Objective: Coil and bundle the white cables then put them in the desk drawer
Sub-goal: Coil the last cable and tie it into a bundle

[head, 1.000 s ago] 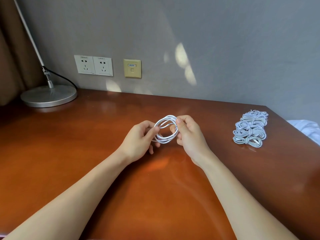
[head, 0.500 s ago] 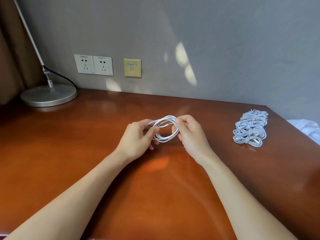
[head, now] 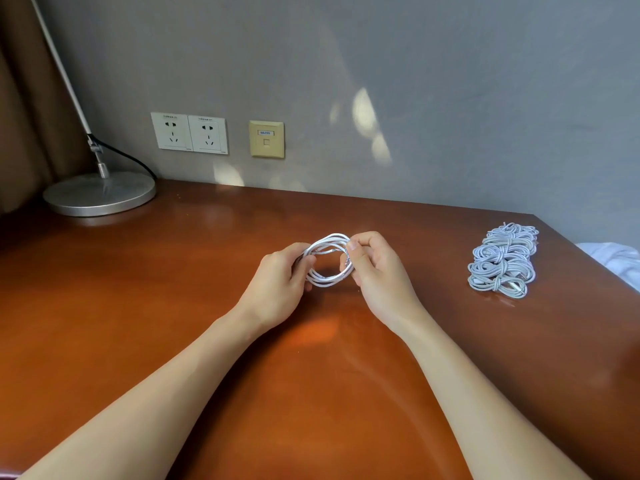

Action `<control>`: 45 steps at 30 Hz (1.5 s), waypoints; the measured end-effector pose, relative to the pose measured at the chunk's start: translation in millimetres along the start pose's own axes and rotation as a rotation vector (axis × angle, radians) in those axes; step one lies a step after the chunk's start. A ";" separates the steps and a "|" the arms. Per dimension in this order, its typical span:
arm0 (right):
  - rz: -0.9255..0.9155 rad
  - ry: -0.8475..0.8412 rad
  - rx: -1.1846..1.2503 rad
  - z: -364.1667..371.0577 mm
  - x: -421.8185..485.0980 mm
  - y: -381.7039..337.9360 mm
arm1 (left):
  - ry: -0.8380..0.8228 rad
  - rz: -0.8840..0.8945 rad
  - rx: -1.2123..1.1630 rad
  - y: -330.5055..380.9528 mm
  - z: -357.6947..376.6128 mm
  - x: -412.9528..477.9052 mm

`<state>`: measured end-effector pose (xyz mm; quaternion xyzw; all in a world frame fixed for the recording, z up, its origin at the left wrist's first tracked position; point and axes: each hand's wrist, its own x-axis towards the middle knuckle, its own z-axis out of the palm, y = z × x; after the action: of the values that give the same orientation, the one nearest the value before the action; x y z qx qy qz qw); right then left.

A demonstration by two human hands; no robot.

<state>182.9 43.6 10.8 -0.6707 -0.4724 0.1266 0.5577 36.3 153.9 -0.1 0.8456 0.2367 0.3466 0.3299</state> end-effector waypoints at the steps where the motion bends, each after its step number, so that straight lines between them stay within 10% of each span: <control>1: 0.000 0.000 0.019 0.1 -0.3 -0.9 | 0.002 -0.010 -0.001 -0.3 -0.5 0.3; 20: -0.011 0.284 -0.380 -19.2 4.3 11.3 | -0.079 0.013 0.068 5.6 -9.0 -3.3; 45: -0.020 -0.245 -0.271 -5.0 -8.7 -0.3 | 0.127 -0.517 -0.556 -6.6 -10.5 11.0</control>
<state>181.6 33.7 9.7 -0.7146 -0.5561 0.1368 0.4017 34.5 169.3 5.6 0.6130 0.3593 0.3547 0.6077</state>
